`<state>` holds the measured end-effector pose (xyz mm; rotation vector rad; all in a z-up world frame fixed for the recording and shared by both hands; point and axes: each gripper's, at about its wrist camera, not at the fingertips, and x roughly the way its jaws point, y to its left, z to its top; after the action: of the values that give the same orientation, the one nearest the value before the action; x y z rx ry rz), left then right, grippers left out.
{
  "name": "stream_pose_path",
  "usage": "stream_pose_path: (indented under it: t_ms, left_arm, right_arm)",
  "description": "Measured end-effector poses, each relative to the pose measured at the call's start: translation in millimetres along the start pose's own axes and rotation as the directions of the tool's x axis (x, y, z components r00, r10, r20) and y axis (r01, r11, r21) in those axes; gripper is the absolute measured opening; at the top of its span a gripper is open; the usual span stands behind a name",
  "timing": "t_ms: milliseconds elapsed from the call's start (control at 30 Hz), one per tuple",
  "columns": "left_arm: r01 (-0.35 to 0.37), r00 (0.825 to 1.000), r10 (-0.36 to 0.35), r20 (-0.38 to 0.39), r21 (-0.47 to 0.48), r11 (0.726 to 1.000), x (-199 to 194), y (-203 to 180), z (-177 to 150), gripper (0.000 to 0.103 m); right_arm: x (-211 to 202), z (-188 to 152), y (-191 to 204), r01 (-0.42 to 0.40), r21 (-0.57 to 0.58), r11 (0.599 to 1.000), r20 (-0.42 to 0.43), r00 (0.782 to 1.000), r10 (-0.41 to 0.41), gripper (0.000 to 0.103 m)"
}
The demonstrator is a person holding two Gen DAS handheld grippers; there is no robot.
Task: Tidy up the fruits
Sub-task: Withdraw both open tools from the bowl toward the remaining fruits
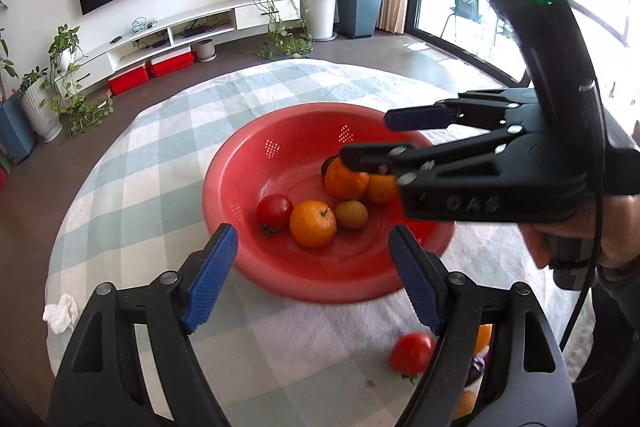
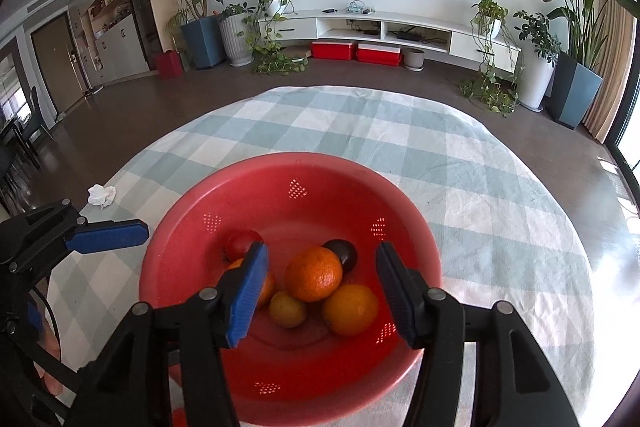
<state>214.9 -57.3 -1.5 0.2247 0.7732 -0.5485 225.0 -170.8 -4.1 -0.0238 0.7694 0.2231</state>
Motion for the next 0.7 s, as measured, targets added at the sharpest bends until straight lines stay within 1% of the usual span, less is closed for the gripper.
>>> stream_pose_path:
  t_ms: [67,200,267,333,400,500,567,700]
  left_arm:
    - [0.005,1.000,-0.005,0.008,-0.008,1.000,-14,-1,-8,0.081]
    - [0.023,1.000,-0.023,0.006,-0.030,0.999,-38,-8,-31,0.087]
    - [0.048,0.999,-0.048,0.007,-0.030,0.998,-49,-15,-45,0.087]
    - [0.079,0.997,-0.079,-0.006,0.001,0.997,-58,-26,-59,0.088]
    - [0.099,0.994,-0.097,-0.040,0.051,0.994,-63,-40,-76,0.093]
    - [0.140,0.987,-0.129,-0.095,0.122,0.983,-67,-63,-99,0.094]
    - [0.178,0.980,-0.159,-0.121,0.162,0.971,-69,-77,-111,0.094]
    - [0.209,0.971,-0.177,-0.158,0.216,0.954,-64,-97,-124,0.094]
  right_arm:
    - [-19,-5,-1,-0.009,0.015,1.000,0.027,1.000,0.009,0.065]
    - [-60,-25,-7,-0.038,0.067,0.997,0.096,0.995,0.031,0.076]
    - [-77,-39,-10,-0.049,0.097,0.994,0.114,0.993,0.037,0.077]
    - [-90,-54,-11,-0.064,0.122,0.990,0.125,0.991,0.049,0.077]
    - [-104,-74,-13,-0.078,0.155,0.985,0.137,0.989,0.057,0.079]
    - [-117,-103,-14,-0.110,0.225,0.968,0.146,0.986,0.078,0.087]
    - [-120,-123,-14,-0.133,0.275,0.952,0.136,0.986,0.098,0.090]
    - [-118,-147,-13,-0.165,0.354,0.920,0.123,0.984,0.129,0.091]
